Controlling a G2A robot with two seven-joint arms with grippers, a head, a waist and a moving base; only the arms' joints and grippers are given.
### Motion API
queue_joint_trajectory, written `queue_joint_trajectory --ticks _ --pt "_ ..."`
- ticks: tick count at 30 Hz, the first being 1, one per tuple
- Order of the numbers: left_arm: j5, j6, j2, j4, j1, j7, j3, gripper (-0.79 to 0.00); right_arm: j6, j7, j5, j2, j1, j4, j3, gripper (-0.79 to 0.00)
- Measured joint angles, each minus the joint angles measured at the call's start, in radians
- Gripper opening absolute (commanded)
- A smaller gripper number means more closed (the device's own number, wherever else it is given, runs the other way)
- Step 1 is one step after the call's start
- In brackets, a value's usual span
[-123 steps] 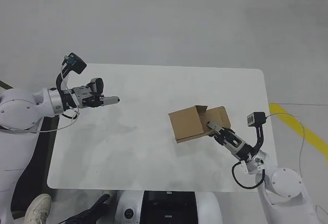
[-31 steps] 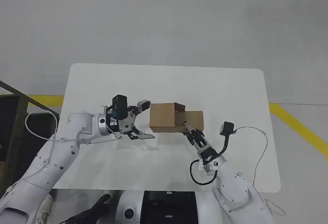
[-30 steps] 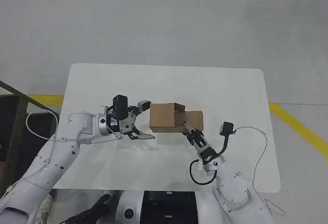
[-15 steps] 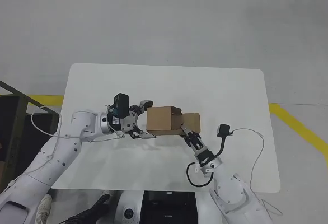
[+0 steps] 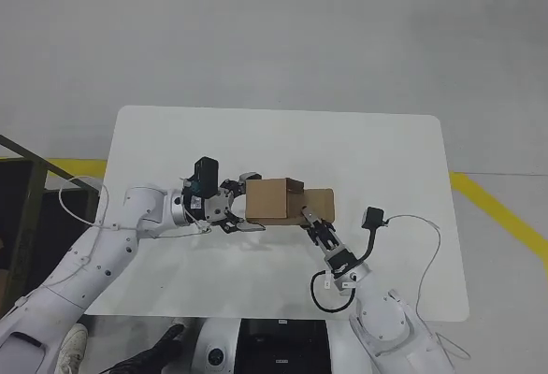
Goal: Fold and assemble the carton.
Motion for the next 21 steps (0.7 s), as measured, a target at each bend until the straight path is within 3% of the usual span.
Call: queue_joint_trajectory --ticks 4,12,16,18,20,21 --pt "-0.005 0.000 0.007 0.002 -0.008 0.009 0.012 -0.126 0.001 0.010 0.004 0.000 0.003 0.004 -0.001 -0.785" --pt "-0.009 0.000 0.018 0.008 -0.017 0.028 0.030 -0.416 0.002 0.018 0.007 -0.001 0.005 0.006 0.001 -0.785" --pt "-0.011 0.000 0.023 0.010 -0.022 0.034 0.040 -0.446 0.007 0.018 0.005 -0.001 0.006 0.006 0.002 -0.770" --pt "-0.012 0.000 0.025 0.011 -0.024 0.038 0.044 -0.446 0.007 0.017 0.003 -0.002 0.006 0.006 0.001 -0.446" --pt "-0.012 0.000 0.027 0.011 -0.026 0.043 0.047 -0.449 0.009 0.012 0.002 -0.002 0.007 0.005 0.002 0.000" --pt "-0.011 0.000 0.027 0.011 -0.026 0.045 0.048 -0.449 0.009 0.009 0.002 -0.002 0.007 0.005 0.002 0.000"
